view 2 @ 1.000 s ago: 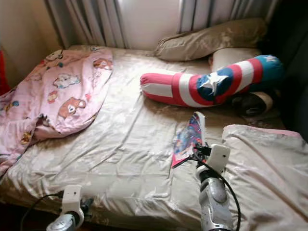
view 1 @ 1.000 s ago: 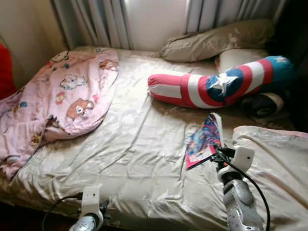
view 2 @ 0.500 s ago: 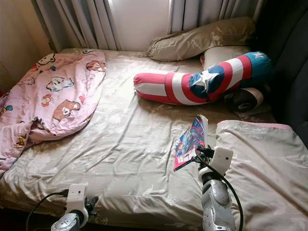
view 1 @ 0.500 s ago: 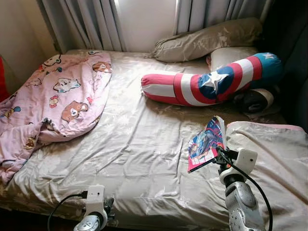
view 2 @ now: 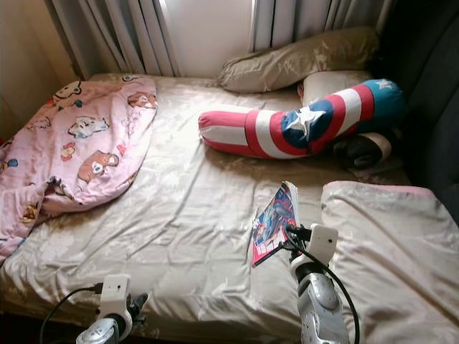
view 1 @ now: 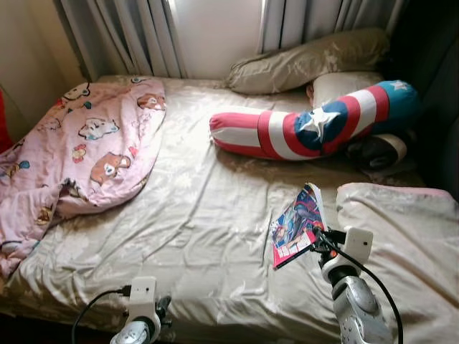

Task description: Clean up the room

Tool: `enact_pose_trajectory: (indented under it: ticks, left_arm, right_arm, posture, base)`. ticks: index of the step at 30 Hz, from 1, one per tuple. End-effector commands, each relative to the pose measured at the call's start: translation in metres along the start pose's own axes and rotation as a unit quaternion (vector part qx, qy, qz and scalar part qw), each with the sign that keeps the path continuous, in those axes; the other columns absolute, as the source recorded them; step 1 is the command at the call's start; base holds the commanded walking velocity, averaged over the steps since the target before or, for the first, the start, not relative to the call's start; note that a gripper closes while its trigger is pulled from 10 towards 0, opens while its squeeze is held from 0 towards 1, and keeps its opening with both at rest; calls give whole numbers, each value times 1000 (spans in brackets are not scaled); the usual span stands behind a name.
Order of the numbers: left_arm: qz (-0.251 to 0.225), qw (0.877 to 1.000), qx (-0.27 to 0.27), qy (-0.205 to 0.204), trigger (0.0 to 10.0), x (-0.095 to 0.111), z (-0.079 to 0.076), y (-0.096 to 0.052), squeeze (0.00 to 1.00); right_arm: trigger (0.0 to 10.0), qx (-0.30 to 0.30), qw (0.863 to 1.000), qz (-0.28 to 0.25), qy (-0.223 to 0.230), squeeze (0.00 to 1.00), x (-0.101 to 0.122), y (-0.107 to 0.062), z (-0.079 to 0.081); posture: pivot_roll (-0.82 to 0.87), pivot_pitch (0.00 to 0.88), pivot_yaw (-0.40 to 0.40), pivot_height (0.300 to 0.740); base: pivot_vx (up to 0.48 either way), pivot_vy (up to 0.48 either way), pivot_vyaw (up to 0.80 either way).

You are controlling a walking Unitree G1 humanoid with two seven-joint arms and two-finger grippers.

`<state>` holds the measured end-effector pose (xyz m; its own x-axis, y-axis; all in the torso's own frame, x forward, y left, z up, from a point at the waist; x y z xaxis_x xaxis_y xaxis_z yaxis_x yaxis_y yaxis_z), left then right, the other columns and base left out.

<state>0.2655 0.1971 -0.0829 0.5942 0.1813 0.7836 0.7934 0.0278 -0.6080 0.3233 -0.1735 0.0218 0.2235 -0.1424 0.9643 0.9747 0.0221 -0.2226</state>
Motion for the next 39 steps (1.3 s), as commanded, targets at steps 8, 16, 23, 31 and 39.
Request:
enact_pose_trajectory:
  ticks: [8, 16, 23, 31, 39]
  left_arm:
    - [0, 1000, 0, 2, 10000, -3, 0, -1, 0]
    - [-14, 1000, -6, 4, 10000, 4, -3, 0, 0]
    - [-70, 997, -35, 8, 10000, 36, -16, 6, 0]
    - [-144, 987, -72, 27, 10000, 74, -33, 6, 0]
    - [-206, 973, -100, 38, 10000, 103, -47, 1, 0]
  right_arm:
    - [10000, 30, 999, -21, 9, 0, 11, 2, 12]
    - [10000, 31, 999, -21, 10, 0, 10, 2, 13]
    - [10000, 40, 998, -23, 30, 0, 7, -3, 15]
    - [10000, 51, 994, -20, 99, 0, 2, 0, 21]
    - [10000, 48, 988, -24, 142, 0, 4, 7, 22]
  posture:
    - [14, 33, -2, 740]
    - [14, 43, -3, 740]
    - [14, 59, 1, 740]
    - [22, 76, 7, 740]
    - [28, 77, 12, 740]
  base:
    - [251, 0, 0]
    - [0, 0, 0]
    - [0, 0, 0]
    - [0, 0, 0]
    - [0, 0, 0]
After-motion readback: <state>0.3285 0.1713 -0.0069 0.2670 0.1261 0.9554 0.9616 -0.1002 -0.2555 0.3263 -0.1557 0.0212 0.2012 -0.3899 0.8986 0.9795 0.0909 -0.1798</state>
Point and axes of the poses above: a point about 5 cm out from each wrist's last joint towards the gripper, its own y axis pointing out of the wrist towards the gripper, its own x axis along the axis of the wrist's last joint, z = x × y, the point moved 5 cm from there along y, pointing out of the wrist towards the gripper, and after that the axes turned 8 degrees about -y, right-handed, at the moved point
